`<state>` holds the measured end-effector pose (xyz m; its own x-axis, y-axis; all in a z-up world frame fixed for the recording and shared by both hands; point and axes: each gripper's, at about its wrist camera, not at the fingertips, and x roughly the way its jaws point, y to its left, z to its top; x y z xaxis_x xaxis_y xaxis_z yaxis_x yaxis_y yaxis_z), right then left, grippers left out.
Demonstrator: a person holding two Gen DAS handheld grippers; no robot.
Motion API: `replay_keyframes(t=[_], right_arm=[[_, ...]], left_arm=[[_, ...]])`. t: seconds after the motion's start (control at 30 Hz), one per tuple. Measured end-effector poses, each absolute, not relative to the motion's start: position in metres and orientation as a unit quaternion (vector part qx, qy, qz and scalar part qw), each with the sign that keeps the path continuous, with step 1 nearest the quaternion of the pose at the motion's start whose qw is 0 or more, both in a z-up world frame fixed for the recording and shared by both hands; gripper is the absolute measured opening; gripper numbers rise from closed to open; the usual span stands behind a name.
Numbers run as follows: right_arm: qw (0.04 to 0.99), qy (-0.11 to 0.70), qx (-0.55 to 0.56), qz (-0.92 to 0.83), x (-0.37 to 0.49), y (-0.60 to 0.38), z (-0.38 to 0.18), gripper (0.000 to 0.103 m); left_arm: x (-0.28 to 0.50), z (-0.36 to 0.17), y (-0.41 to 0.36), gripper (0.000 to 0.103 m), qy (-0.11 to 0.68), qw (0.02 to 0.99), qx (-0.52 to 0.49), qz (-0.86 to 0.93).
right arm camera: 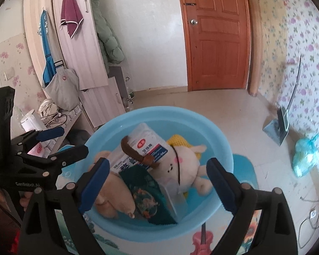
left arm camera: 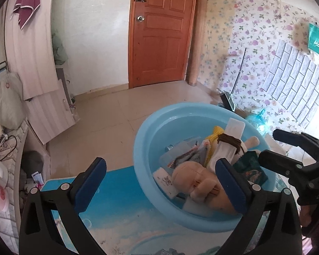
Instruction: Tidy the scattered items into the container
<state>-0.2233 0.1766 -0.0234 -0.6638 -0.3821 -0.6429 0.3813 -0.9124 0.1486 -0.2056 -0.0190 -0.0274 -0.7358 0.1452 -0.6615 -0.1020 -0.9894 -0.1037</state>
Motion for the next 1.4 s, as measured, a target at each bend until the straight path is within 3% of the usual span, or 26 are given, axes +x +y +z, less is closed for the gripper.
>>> replay_keyframes(t=[0.8, 1.4], right_arm=[[0.222, 0.0, 0.325, -0.919, -0.13, 0.182, 0.022, 0.094], [0.214, 0.004, 0.327, -0.92, -0.089, 0.181, 0.024, 0.094]], left_arm=[[-0.109, 0.018, -0.003, 0.103, -0.005, 0.08, -0.338, 0.938], [-0.049, 0.034, -0.014, 0.103, -0.005, 0.064, -0.331, 0.942]])
